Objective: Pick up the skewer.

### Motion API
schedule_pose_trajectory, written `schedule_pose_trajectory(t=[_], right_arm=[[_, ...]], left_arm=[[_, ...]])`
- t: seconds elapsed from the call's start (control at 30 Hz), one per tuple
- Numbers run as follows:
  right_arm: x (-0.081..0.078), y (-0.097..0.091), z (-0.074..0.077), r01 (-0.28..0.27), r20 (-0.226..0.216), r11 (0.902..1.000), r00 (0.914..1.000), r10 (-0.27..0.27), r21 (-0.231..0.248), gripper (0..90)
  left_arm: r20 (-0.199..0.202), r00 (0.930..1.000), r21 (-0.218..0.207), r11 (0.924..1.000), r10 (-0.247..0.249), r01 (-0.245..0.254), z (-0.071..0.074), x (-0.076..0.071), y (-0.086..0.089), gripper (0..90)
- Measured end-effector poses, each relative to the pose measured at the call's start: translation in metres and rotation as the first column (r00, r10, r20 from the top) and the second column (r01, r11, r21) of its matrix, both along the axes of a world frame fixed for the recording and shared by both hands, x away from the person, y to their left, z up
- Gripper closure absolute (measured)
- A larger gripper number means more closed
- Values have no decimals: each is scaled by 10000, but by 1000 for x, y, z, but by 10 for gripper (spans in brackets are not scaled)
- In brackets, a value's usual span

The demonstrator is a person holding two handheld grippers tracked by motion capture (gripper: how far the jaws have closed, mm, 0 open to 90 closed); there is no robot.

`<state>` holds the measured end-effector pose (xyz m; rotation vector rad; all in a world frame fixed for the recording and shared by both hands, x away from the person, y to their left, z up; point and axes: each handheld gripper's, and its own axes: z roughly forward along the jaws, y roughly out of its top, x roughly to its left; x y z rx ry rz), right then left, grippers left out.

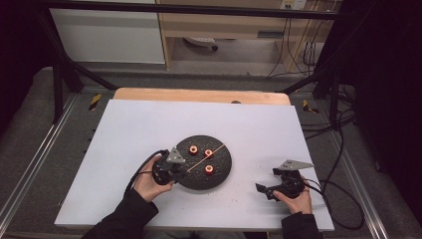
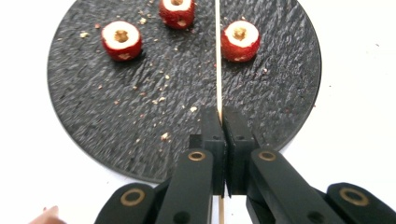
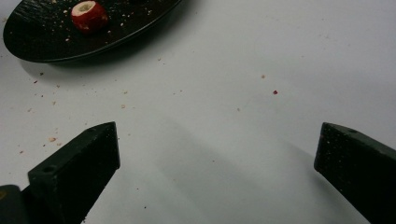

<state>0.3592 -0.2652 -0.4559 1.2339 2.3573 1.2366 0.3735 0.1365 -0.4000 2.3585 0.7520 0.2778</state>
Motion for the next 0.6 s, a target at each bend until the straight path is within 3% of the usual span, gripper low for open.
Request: schedule_pose_trajectory(t=[0.3, 0.6], right_arm=[[0, 0, 0, 25, -10, 10000, 10000, -25, 26, 10], [0, 3, 3, 218, -64, 9997, 9997, -217, 148, 9]], left_arm=[[351, 9967, -1092, 9916, 729, -687, -6, -13, 27, 883], [649, 9891, -2038, 9720, 1324, -1168, -12, -26, 49, 883]])
